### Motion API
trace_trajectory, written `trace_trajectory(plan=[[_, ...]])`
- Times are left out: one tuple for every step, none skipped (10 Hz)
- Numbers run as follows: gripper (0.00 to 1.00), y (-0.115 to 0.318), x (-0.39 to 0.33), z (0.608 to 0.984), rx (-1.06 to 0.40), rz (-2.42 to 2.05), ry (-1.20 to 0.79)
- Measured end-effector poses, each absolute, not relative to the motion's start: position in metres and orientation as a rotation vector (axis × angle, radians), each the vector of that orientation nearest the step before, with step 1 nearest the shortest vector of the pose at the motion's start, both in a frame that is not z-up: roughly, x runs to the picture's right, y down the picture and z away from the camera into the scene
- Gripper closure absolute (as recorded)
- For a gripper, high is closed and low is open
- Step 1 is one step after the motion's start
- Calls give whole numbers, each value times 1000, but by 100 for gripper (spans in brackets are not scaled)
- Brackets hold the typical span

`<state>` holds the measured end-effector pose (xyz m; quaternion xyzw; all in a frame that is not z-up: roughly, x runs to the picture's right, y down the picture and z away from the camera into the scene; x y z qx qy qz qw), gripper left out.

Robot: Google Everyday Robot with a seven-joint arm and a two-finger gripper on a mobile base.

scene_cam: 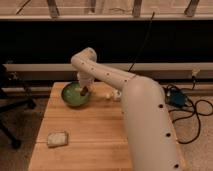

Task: Place the pepper in the ceramic bowl

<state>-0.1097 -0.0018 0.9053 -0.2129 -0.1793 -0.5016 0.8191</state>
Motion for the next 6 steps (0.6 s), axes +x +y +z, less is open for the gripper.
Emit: trace_trajectory(plan=[[63, -1, -114, 904, -450, -1079, -384], [51, 1, -119, 902, -446, -1091, -391], [41, 2, -120, 902, -444, -1099, -394], [31, 3, -119, 902, -442, -1105, -395], [24, 3, -120, 902, -441, -1111, -399], [20, 4, -123, 901, -439, -1119, -407]])
